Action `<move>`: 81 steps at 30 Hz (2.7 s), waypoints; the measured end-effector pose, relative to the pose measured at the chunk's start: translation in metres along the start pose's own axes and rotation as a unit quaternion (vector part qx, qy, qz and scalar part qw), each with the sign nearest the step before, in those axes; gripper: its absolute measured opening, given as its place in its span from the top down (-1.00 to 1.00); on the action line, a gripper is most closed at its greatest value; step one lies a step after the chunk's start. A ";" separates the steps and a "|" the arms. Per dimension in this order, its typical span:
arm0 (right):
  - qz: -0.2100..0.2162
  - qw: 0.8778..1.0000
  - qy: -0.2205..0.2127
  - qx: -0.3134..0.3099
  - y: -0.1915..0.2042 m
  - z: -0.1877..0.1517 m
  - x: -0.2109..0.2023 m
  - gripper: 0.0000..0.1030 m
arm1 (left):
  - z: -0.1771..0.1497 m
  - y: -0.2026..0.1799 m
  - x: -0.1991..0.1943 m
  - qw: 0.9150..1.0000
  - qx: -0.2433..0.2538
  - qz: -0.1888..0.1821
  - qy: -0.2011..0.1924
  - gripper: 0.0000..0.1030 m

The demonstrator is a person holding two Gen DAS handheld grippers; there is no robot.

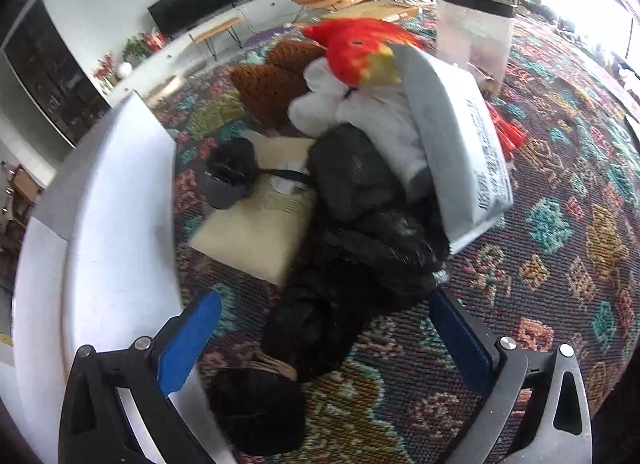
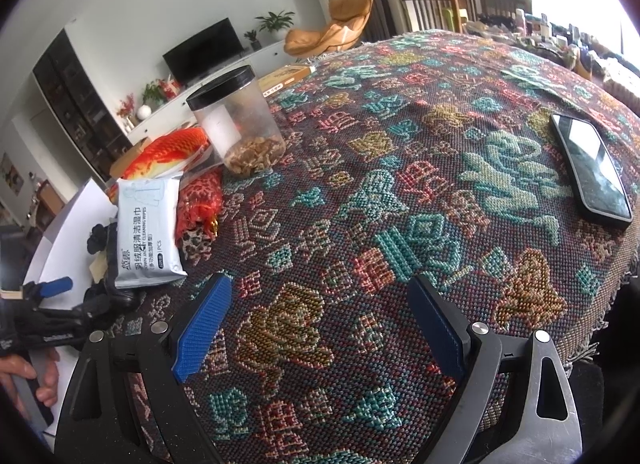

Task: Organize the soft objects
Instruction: 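Lower the open left gripper over the twine-tied end of the black bundle, then close the left gripper on the black bundle while the right gripper grasps a black plastic bag, then carry both black items into the white-walled box and open both grippers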

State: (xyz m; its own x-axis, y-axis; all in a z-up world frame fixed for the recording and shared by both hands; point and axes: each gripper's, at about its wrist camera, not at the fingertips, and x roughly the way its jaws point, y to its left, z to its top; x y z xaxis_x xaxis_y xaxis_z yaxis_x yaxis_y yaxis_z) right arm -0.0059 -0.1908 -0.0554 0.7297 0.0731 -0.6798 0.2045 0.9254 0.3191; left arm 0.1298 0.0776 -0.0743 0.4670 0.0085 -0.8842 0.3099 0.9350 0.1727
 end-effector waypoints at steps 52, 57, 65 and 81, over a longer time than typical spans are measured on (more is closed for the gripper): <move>0.116 0.924 0.182 -0.315 0.252 0.007 0.088 0.17 | -0.092 0.003 -0.062 0.988 -0.145 -0.012 -0.050 0.52; 0.170 0.939 0.157 -0.254 0.233 0.032 0.054 0.19 | -0.090 0.009 -0.058 0.988 -0.144 -0.038 -0.042 0.45; 0.211 0.950 0.168 -0.159 0.177 0.044 0.036 0.20 | -0.094 0.002 -0.037 0.990 -0.134 -0.024 -0.028 -0.51; 0.063 0.931 0.224 -0.282 0.070 0.023 0.041 -0.17 | -0.092 -0.001 -0.045 0.982 -0.159 -0.092 -0.049 0.38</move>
State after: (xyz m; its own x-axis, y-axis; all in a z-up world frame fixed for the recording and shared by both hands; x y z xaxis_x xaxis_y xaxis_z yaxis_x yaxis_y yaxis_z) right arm 0.0530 -0.1319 -0.0459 0.3545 0.2243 -0.9077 -0.3306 0.9382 0.1027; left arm 0.0320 0.1092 -0.0743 0.5091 -0.1898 -0.8395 0.1294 0.9812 -0.1433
